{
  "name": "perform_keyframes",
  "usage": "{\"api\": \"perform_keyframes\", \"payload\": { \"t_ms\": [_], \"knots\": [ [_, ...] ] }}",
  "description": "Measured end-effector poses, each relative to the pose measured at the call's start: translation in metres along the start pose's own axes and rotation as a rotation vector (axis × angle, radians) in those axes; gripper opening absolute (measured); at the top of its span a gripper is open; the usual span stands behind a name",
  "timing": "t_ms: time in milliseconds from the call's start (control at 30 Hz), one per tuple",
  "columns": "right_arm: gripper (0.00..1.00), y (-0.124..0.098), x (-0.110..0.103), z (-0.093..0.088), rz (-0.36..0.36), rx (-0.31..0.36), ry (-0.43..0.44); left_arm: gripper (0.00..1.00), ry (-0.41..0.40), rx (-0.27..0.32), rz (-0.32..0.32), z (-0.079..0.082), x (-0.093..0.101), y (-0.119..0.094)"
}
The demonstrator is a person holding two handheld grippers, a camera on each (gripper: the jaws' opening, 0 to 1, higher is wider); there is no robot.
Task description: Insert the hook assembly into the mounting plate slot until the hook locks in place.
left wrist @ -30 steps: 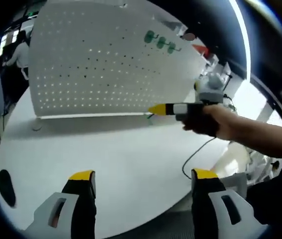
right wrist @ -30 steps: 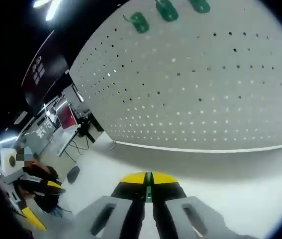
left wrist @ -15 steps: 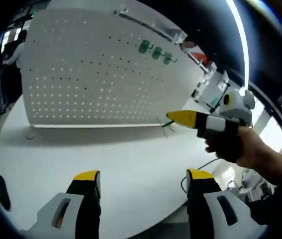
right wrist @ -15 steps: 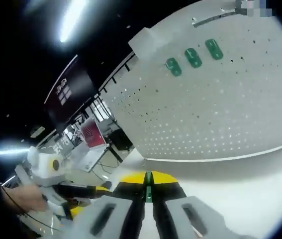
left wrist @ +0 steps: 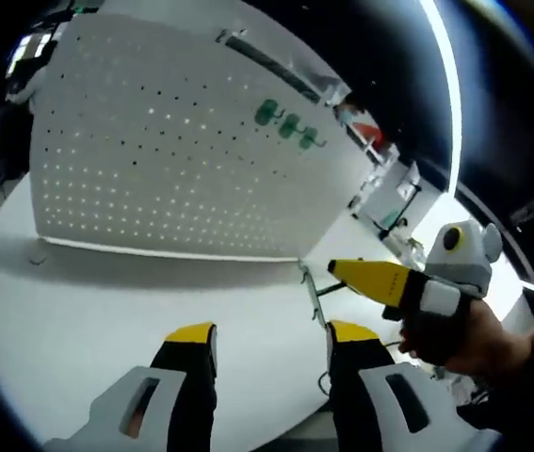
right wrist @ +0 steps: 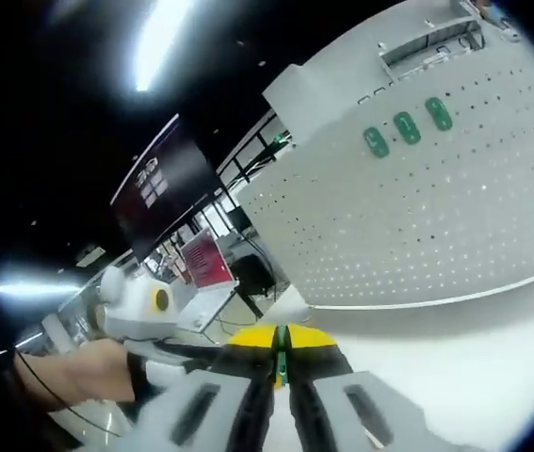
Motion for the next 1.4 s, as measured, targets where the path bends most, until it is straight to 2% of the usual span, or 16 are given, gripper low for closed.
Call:
{"api": "perform_keyframes", "payload": {
  "t_ms": [233, 500, 600, 800, 1133, 1400],
  "knots": [
    [0.0, 0.002, -0.009, 0.0, 0.018, 0.004, -0.026, 0.41, 0.01, 0.015, -0.015, 0.001, 0.002, -0.003],
    [0.0, 0.004, -0.018, 0.0, 0.027, 0.015, -0.067, 0.29, -0.02, 0.02, -0.053, 0.002, 0.006, -0.004],
    [0.0, 0.004, -0.019, 0.0, 0.028, 0.015, -0.08, 0.28, -0.047, 0.021, -0.051, 0.002, 0.005, -0.005],
    [0.0, 0.005, -0.021, -0.001, 0.034, 0.012, -0.091, 0.13, -0.097, 0.036, -0.097, 0.003, 0.008, -0.007],
    [0.0, 0.007, -0.027, -0.001, 0.043, 0.009, -0.114, 0.05, -0.093, 0.037, -0.116, 0.004, 0.012, -0.011],
    [0.0, 0.007, -0.031, 0.001, 0.047, 0.013, -0.14, 0.04, -0.085, 0.047, -0.117, 0.005, 0.013, -0.014]
  ]
}}
Point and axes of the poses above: the point that each gripper's makers call its tool centre point, and the gripper's own axes: y roughly forward along the fingers, x roughly to its right, z roughly out of its top, the point moved 10 cm from there along -y, roughly backward along the fingers, and after that the axes turned 4 degrees about z, right-handed, at the moved point
